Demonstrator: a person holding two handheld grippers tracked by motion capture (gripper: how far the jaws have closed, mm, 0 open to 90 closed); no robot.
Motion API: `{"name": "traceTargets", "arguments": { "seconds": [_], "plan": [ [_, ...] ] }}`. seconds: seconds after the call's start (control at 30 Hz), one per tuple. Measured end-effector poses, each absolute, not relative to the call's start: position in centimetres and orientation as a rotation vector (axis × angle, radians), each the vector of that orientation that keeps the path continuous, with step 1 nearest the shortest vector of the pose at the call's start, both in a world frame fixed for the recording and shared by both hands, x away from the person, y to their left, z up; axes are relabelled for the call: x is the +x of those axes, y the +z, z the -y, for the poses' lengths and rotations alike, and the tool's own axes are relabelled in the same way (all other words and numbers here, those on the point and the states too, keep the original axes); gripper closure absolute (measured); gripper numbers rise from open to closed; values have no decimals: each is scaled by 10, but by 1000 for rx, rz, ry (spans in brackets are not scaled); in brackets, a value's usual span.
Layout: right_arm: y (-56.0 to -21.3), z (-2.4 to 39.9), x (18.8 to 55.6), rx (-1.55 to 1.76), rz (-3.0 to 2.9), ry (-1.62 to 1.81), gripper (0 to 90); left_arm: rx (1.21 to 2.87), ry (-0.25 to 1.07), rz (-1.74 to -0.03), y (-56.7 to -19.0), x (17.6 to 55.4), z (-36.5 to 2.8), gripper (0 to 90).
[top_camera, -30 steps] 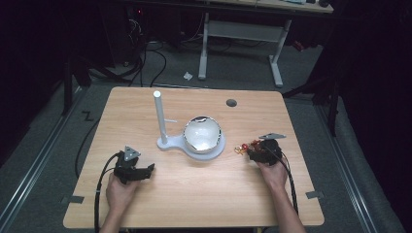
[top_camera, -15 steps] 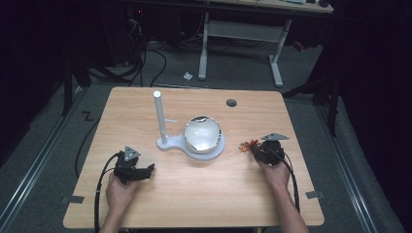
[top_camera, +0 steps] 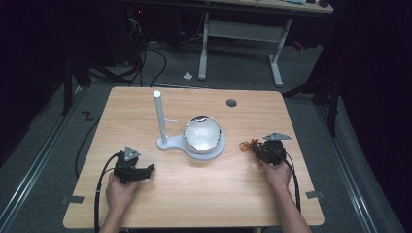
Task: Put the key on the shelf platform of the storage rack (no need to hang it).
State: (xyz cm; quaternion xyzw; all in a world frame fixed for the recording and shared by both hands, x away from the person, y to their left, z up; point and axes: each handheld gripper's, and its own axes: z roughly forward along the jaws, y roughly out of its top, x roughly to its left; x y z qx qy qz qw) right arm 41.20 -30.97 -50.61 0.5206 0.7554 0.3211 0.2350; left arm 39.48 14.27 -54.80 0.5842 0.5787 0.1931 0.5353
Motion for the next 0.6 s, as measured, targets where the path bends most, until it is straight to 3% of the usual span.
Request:
{"name": "traceTargets", "arguments": {
  "seconds": [0.6],
  "plan": [
    [-475, 315, 395, 1408, -2062, 979, 661, 1392, 460, -1378, -548, 395, -143, 198]
  ]
}}
